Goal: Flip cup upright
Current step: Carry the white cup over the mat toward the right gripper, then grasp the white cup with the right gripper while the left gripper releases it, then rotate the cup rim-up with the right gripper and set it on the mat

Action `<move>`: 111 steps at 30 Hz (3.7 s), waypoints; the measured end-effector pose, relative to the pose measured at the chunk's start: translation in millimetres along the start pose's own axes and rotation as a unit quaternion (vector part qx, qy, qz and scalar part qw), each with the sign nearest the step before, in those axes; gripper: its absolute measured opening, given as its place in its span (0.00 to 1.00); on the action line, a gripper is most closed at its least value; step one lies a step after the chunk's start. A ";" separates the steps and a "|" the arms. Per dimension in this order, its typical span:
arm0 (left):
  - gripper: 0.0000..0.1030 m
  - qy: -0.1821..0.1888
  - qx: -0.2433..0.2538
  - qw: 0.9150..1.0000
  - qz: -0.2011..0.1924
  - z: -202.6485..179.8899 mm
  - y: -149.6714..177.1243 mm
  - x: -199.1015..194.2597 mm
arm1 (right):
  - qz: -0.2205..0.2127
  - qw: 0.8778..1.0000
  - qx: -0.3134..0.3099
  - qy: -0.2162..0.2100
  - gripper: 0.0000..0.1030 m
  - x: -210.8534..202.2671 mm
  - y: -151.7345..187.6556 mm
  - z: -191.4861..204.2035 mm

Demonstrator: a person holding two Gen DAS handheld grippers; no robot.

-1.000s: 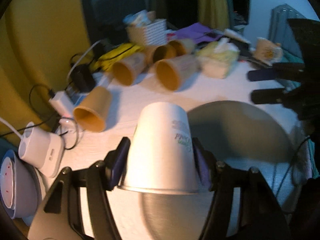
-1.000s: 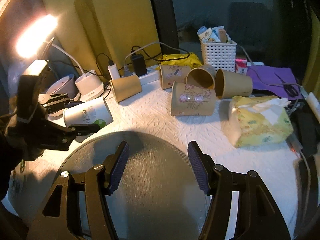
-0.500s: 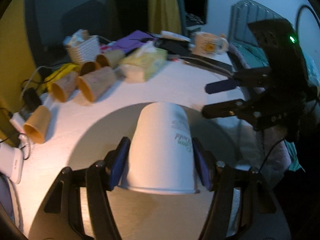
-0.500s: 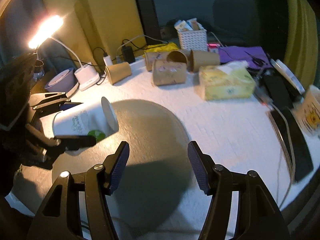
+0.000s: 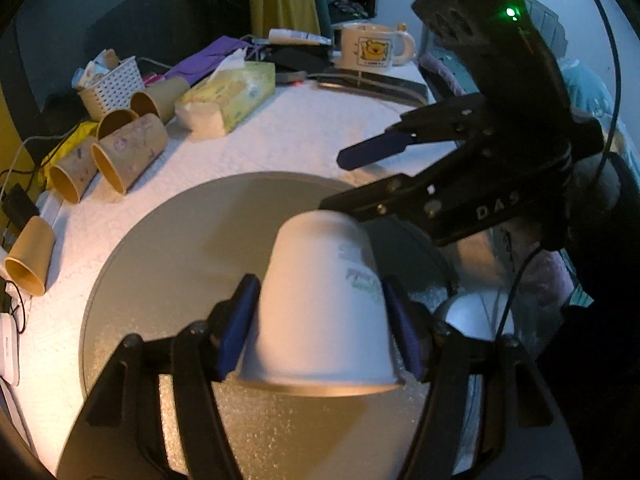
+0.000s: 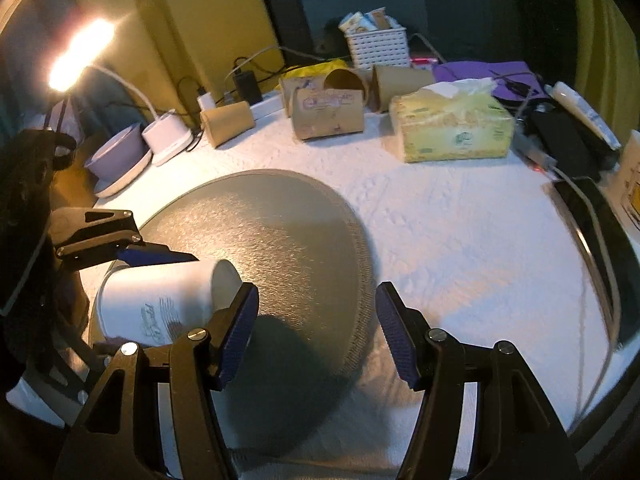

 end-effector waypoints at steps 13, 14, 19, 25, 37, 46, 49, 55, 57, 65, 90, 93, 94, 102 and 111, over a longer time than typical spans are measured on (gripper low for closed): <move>0.79 -0.053 -0.040 0.998 0.008 1.3 32.3 -34.0 | 0.009 0.999 -0.035 -0.018 0.62 -12.0 19.2 23.8; 0.79 -0.057 -0.046 0.997 0.006 1.9 36.4 -37.3 | 0.009 0.999 -0.037 -0.019 0.62 -13.3 20.3 26.2; 0.79 -0.085 -0.090 0.992 0.000 8.7 60.5 -53.1 | 0.014 0.997 -0.064 -0.026 0.62 -21.5 29.4 46.0; 0.79 -0.111 -0.140 0.984 -0.018 13.9 83.4 -72.2 | 0.016 0.994 -0.103 -0.028 0.62 -34.6 38.4 71.2; 0.79 -0.129 -0.254 0.952 -0.107 29.4 119.4 -113.7 | 0.021 0.981 -0.192 -0.038 0.62 -56.6 31.4 120.2; 0.79 -0.121 -0.286 0.933 -0.181 25.0 133.8 -136.2 | 0.059 0.958 -0.277 -0.036 0.77 -31.5 11.1 164.8; 0.79 -0.112 -0.294 0.928 -0.201 27.1 136.9 -141.7 | 0.077 0.950 -0.300 -0.028 0.77 -19.9 8.9 172.6; 0.79 -0.100 -0.309 0.920 -0.221 34.4 146.2 -145.5 | 0.125 0.931 -0.343 -0.024 0.77 1.3 9.5 185.8; 0.79 -0.092 -0.314 0.918 -0.225 36.5 149.1 -145.7 | 0.141 0.924 -0.354 -0.022 0.77 7.3 10.5 188.0; 0.79 -0.092 -0.322 0.916 -0.221 38.3 154.4 -142.7 | 0.202 0.893 -0.401 -0.014 0.77 29.2 17.2 199.7; 0.79 -0.110 -0.370 0.891 -0.239 60.5 167.0 -149.6 | 0.035 0.974 -0.215 -0.066 0.70 50.8 -50.2 179.2; 0.79 -0.118 -0.373 0.888 -0.243 63.0 168.5 -151.3 | 0.001 0.980 -0.178 -0.084 0.70 55.6 -60.0 173.3; 0.79 -0.119 -0.374 0.887 -0.244 64.4 169.1 -151.8 | -0.010 0.981 -0.171 -0.087 0.70 55.2 -61.6 173.4; 0.79 -0.129 -0.377 0.884 -0.246 69.3 170.2 -152.9 | -0.042 0.985 -0.123 -0.113 0.70 65.3 -65.8 165.1; 0.79 -0.136 -0.369 0.887 -0.243 68.4 168.2 -150.2 | -0.052 0.985 -0.107 -0.122 0.71 57.6 -64.5 157.7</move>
Point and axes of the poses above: each gripper's, at about its wrist camera, not at the fingertips, and x roughly the way its jaws point, z to its left, y to its underside, the point moved 5 cm from there along x, roughly the way its jaws point, and after that the axes turned 7 degrees about y, right-handed, at the moved point
